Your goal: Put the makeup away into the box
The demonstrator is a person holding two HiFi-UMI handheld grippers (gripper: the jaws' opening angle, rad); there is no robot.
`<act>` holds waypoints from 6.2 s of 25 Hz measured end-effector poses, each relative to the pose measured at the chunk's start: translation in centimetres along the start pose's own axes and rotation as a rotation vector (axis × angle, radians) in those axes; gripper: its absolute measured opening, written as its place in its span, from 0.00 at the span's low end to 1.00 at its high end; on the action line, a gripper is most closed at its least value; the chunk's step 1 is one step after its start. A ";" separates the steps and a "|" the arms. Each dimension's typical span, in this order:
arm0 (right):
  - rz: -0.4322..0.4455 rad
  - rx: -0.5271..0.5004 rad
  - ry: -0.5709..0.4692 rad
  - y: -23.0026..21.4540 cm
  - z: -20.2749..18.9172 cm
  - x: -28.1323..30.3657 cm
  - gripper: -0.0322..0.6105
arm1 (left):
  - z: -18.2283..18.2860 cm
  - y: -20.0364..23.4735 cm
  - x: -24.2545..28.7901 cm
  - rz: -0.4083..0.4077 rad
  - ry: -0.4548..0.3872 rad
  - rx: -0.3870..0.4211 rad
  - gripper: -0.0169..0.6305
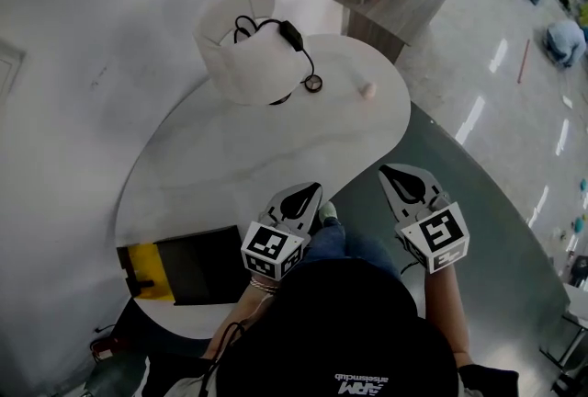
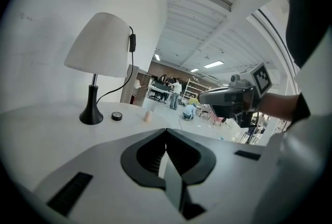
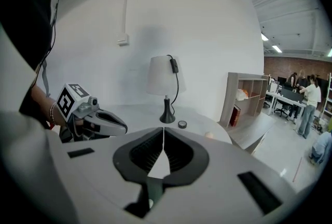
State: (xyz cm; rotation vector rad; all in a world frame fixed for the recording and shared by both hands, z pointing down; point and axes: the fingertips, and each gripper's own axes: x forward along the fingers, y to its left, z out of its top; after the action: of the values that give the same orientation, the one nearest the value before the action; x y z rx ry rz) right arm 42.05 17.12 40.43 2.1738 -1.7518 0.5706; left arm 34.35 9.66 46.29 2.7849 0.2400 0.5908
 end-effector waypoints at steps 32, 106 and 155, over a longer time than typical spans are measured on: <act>0.335 -0.122 0.089 -11.6 1.4 9.0 0.09 | 5.1 3.8 7.4 0.360 -0.082 -0.121 0.05; 0.665 -0.434 0.246 -14.9 -5.8 19.2 0.28 | 1.9 6.7 17.5 0.581 -0.035 -0.362 0.05; 1.241 -0.849 0.041 25.7 -3.5 1.0 0.27 | -11.8 -10.8 -21.8 1.262 -0.369 -0.467 0.05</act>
State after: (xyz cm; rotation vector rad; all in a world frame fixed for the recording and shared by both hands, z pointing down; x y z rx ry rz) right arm 16.69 12.28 43.37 0.3949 -2.5080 0.0166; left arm 8.66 17.96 45.21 2.2004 -1.5694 0.2596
